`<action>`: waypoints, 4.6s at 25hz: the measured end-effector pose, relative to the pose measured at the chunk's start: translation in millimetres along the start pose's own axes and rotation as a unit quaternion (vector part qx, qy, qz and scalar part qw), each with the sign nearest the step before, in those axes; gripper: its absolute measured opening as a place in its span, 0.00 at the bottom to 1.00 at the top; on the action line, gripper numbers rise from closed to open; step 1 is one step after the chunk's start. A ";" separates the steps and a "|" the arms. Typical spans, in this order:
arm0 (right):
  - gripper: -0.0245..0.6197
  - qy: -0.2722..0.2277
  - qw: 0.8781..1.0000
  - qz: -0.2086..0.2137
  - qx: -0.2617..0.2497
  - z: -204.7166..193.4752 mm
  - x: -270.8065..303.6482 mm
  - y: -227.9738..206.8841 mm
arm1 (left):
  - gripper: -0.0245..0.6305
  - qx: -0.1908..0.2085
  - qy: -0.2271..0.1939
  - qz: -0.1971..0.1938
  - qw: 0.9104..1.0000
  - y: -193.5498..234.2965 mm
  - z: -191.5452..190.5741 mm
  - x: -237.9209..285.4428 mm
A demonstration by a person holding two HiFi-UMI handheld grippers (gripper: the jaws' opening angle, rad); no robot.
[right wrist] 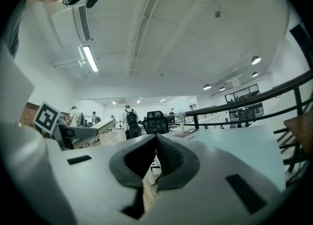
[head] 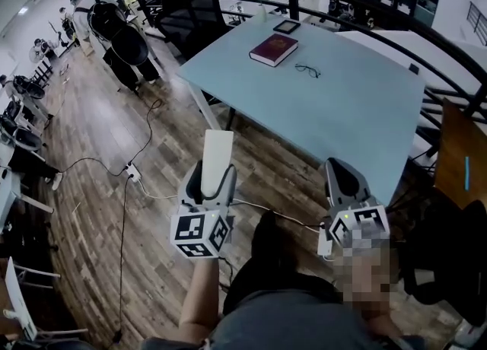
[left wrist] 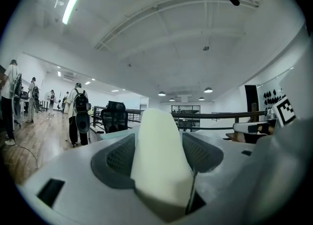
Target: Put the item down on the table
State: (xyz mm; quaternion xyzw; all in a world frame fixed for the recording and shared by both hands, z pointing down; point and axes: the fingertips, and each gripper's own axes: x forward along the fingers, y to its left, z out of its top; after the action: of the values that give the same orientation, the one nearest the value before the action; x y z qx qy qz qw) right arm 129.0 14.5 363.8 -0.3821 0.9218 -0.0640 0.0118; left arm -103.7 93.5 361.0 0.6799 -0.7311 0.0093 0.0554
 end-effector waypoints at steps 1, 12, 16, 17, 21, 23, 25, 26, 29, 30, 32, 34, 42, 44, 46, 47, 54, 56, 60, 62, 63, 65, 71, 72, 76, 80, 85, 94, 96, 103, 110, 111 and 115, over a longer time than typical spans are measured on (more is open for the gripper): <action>0.04 0.001 1.000 -0.002 0.000 -0.3 6.2 -2.6 | 0.51 -0.001 0.000 -0.001 1.000 3.4 -0.1 8.0; 0.04 0.008 1.000 -0.028 0.001 -1.1 104.7 -30.0 | 0.51 -0.004 0.002 -0.019 1.000 54.0 8.1 112.3; 0.04 0.014 0.999 -0.034 0.006 -2.3 141.3 -34.1 | 0.51 -0.011 0.005 -0.024 1.000 76.9 11.2 146.7; 0.04 0.015 0.999 -0.036 0.007 -1.7 148.7 -34.8 | 0.51 -0.012 0.005 -0.026 1.000 81.5 12.6 154.2; 0.04 0.018 0.999 -0.045 0.005 -0.2 178.4 -37.9 | 0.51 -0.009 0.006 -0.032 0.999 100.0 16.0 185.2; 0.04 0.021 0.998 -0.052 0.005 -1.7 190.8 -40.5 | 0.51 -0.009 0.009 -0.037 0.999 107.2 14.7 200.0; 0.04 0.025 0.998 -0.060 0.006 -3.5 201.3 -43.0 | 0.51 -0.010 0.013 -0.044 0.999 112.4 12.2 214.1; 0.04 0.026 0.998 -0.063 0.007 -4.0 206.4 -44.2 | 0.51 -0.011 0.016 -0.048 0.999 114.5 10.6 221.4; 0.04 0.029 0.997 -0.073 0.007 -3.3 220.3 -47.7 | 0.51 -0.016 0.025 -0.060 0.998 119.0 5.4 244.2; 0.04 0.030 0.997 -0.077 0.007 -3.5 223.7 -48.9 | 0.51 -0.016 0.028 -0.064 0.997 120.0 3.1 251.0; 0.04 0.033 0.996 -0.085 0.007 -4.9 229.0 -51.1 | 0.51 -0.015 0.035 -0.071 0.997 121.4 -2.6 262.6; 0.04 0.036 0.995 -0.092 0.009 -6.1 232.3 -52.7 | 0.51 -0.012 0.044 -0.077 0.996 121.6 -10.3 272.8; 0.04 0.040 0.992 -0.121 0.011 -4.9 230.1 -71.7 | 0.51 0.002 0.084 -0.112 0.990 98.2 -43.0 319.5; 0.04 0.039 0.991 -0.127 0.013 -4.4 229.7 -79.7 | 0.51 0.008 0.091 -0.120 0.989 89.3 -48.5 331.1; 0.04 0.038 0.991 -0.130 0.014 -4.3 230.9 -85.5 | 0.51 0.015 0.099 -0.128 0.987 81.0 -54.6 341.4; 0.04 0.037 0.991 -0.130 0.015 -4.1 232.3 -86.9 | 0.51 0.018 0.102 -0.132 0.986 78.0 -57.4 346.0; 0.04 0.041 0.990 -0.130 0.018 -5.8 239.1 -92.6 | 0.51 0.031 0.129 -0.141 0.981 67.2 -80.2 375.7; 0.04 0.043 0.990 -0.133 0.019 -7.2 239.1 -95.7 | 0.51 0.031 0.138 -0.139 0.980 66.3 -89.0 383.3; 0.04 0.045 0.988 -0.144 0.022 -8.9 236.5 -103.7 | 0.51 0.033 0.161 -0.138 0.977 63.5 -109.2 397.8; 0.04 0.045 0.988 -0.149 0.023 -10.4 234.0 -107.6 | 0.51 0.038 0.172 -0.138 0.975 61.4 -120.2 403.7; 0.04 0.045 0.987 -0.151 0.024 -11.1 232.4 -109.1 | 0.51 0.040 0.177 -0.138 0.974 60.4 -125.4 405.9; 0.04 0.044 0.986 -0.157 0.025 -11.6 229.6 -111.9 | 0.51 0.043 0.188 -0.137 0.972 58.5 -134.3 410.3; 0.04 0.046 0.984 -0.171 0.027 -13.5 222.2 -123.1 | 0.51 0.056 0.207 -0.148 0.965 42.4 -153.7 424.1; 0.04 0.046 0.983 -0.173 0.028 -14.4 220.7 -124.5 | 0.51 0.059 0.211 -0.150 0.964 39.2 -157.3 425.6; 0.04 0.047 0.982 -0.178 0.032 -16.1 215.2 -128.6 | 0.51 0.066 0.227 -0.154 0.959 28.6 -168.4 431.1; 0.04 0.048 0.981 -0.186 0.035 -17.9 208.0 -137.4 | 0.51 0.074 0.238 -0.155 0.956 18.5 -179.2 439.0; 0.04 0.048 0.979 -0.192 0.037 -18.0 202.3 -145.7 | 0.51 0.088 0.246 -0.158 0.952 9.5 -190.2 449.9; 0.04 0.048 0.978 -0.200 0.039 -14.7 200.5 -155.2 | 0.51 0.096 0.285 -0.162 0.940 1.9 -204.9 463.4; 0.04 0.047 0.977 -0.202 0.040 -14.7 199.1 -156.4 | 0.51 0.098 0.290 -0.162 0.938 1.4 -209.1 465.1; 0.04 0.046 0.977 -0.205 0.042 -14.4 196.7 -158.6 | 0.51 0.109 0.311 -0.160 0.931 1.9 -218.2 466.7; 0.04 0.045 0.978 -0.200 0.048 -17.3 199.8 -158.5 | 0.51 0.098 0.335 -0.162 0.923 2.3 -218.6 469.8; 0.04 0.046 0.978 -0.199 0.048 -17.6 199.6 -158.1 | 0.51 0.095 0.339 -0.164 0.922 2.5 -217.0 470.1; 0.04 0.048 0.978 -0.197 0.048 -17.3 200.4 -156.4 | 0.51 0.082 0.354 -0.174 0.915 1.5 -215.2 470.3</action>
State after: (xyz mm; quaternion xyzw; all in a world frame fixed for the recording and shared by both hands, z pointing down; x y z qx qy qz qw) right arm 95.8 -234.5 406.3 -0.5514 0.8240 -0.1277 -0.0264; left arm -123.0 -354.3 618.9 0.7509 -0.5304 0.2991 0.2556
